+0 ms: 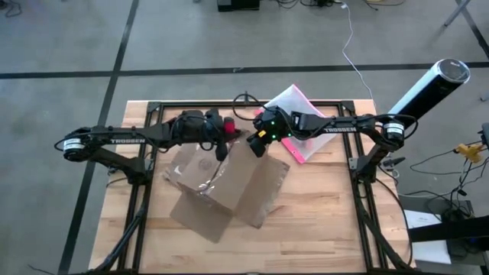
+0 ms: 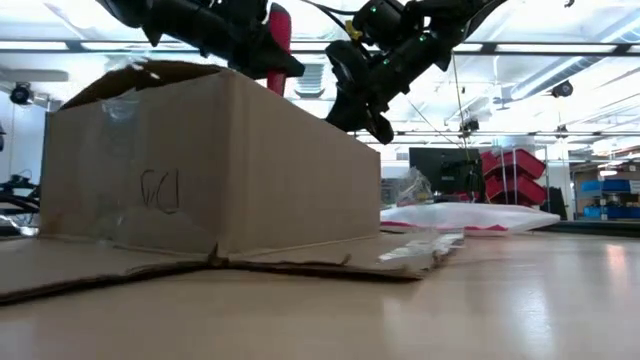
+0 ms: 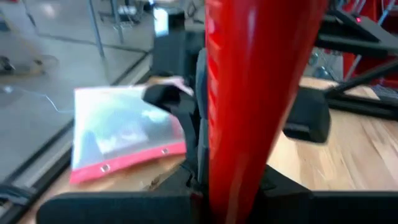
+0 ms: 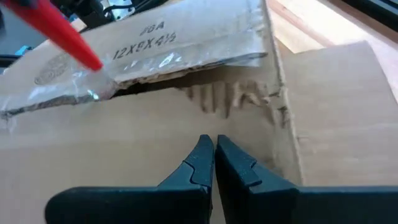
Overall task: Unpack boxes
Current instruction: Break down the cardboard box
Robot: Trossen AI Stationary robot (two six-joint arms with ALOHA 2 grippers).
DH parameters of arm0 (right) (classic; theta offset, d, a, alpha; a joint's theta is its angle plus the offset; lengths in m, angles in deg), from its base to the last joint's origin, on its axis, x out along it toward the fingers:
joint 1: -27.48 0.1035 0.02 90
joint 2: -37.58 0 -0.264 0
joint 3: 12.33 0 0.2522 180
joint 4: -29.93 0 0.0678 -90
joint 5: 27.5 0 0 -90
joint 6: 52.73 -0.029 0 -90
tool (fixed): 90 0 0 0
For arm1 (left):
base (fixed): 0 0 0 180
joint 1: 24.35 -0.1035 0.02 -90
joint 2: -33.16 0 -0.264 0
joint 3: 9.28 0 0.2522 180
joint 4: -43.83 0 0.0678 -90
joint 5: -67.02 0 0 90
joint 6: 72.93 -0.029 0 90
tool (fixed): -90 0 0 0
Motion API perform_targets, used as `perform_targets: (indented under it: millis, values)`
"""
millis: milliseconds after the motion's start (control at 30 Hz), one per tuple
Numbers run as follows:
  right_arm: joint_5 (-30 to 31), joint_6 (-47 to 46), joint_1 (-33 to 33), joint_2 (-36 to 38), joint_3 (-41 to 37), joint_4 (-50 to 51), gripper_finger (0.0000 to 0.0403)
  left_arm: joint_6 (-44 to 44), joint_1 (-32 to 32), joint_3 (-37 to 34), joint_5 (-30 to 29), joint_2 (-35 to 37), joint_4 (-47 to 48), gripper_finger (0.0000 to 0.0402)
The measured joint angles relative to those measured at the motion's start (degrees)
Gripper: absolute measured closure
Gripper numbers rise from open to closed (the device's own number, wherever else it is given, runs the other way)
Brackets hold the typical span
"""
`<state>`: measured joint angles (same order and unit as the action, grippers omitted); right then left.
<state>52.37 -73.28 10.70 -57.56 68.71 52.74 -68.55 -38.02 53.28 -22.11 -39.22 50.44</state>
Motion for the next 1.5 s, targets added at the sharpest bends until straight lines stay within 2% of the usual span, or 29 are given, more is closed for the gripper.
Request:
perform_targets:
  millis: [267, 467, 600, 900, 1100, 1333, 1500]
  values:
    - [-0.5, -0.9, 0.1, 0.0, 0.0, 1.8, 0.0403, -2.8, -0.8, 0.0, -4.3, 0.0, -7.1, 0.0379]
    - [-0.1, -2.0, 0.0, 0.1, 0.0, 5.6, 0.0403, -1.5, -1.2, 0.0, -4.4, 0.1, -7.9, 0.0379]
    - [0.2, -1.8, 0.0, 0.3, 0.2, 5.7, 0.0403, 1.8, -0.8, 0.0, -1.6, 0.6, -7.8, 0.0379]
    - [-5.2, 8.0, 2.3, 0.6, 2.7, 2.2, 0.0403, 3.9, 2.0, 0.2, -1.8, 3.9, -2.7, 0.0379]
    - [-5.2, 10.9, 3.2, 0.5, 2.7, -1.6, 0.0403, 5.2, 4.4, 0.2, -9.2, 5.3, 2.8, 0.0379]
    - [-7.9, 14.1, 3.5, 0.2, 2.7, -5.4, 0.0403, 9.9, 6.6, -0.7, -11.1, 6.6, 5.1, 0.0379]
    - [-8.4, 14.3, 3.5, -1.6, 2.7, -6.8, 0.0403, 12.3, 8.6, -2.2, -14.6, 6.0, 5.4, 0.0379]
